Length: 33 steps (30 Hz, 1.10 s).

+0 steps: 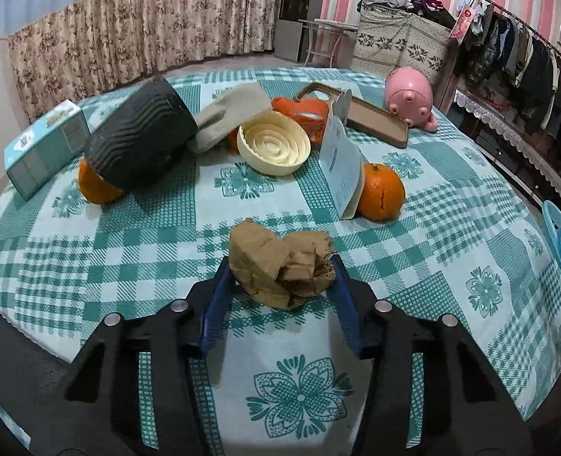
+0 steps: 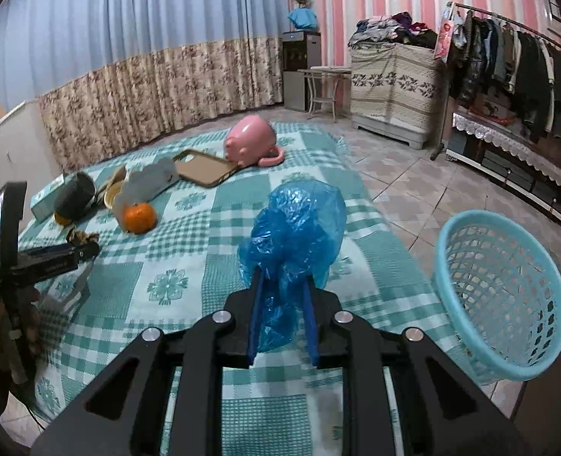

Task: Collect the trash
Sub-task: 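Grasp the blue plastic bag with the right gripper while the left grasps the paper wad, then carry both items over the wastebasket and open both grippers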

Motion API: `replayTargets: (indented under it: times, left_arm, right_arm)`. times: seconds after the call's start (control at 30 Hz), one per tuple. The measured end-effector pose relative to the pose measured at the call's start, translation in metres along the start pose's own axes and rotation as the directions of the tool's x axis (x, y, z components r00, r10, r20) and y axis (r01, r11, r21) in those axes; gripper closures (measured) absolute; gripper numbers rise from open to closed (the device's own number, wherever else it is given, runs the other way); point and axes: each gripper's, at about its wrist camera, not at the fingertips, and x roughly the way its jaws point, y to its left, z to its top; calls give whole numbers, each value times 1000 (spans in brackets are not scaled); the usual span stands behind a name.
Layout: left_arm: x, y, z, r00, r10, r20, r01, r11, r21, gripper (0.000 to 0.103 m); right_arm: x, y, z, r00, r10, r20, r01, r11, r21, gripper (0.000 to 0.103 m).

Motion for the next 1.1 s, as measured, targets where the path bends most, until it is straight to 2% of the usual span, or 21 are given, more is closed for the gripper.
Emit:
replayTargets:
  times: [0.1,0.27,0.47,0.63,0.8,1.1]
  left_arm:
    - [-10,-6,0,1000,14,25,-15,1000,20,55]
    - [-33,-25,9,997,-14,71,11,999,47,55]
    - [-70,-77,21,984,-111,143,93,987,129,55]
    - [-93,-132,23,960,-205,189,161,961,225,55]
    - [-103,-182,27,936,-297,192,236,929,284,55]
    - [-112,-255,42,893,-397,213,306,881,361,55]
  right_arm:
    - [-10,-9,3,1000,-8,23,7,1000,16,83]
    - [-25,-27,5,998,-27,51,25,999,47,83]
    - [-48,-55,7,993,-70,96,62,995,84,83]
    - [-69,-89,7,984,-128,126,111,985,133,83]
    - [-86,-126,3,971,-192,140,163,967,197,83]
    - [-110,-184,-1,939,-305,159,257,929,267,83]
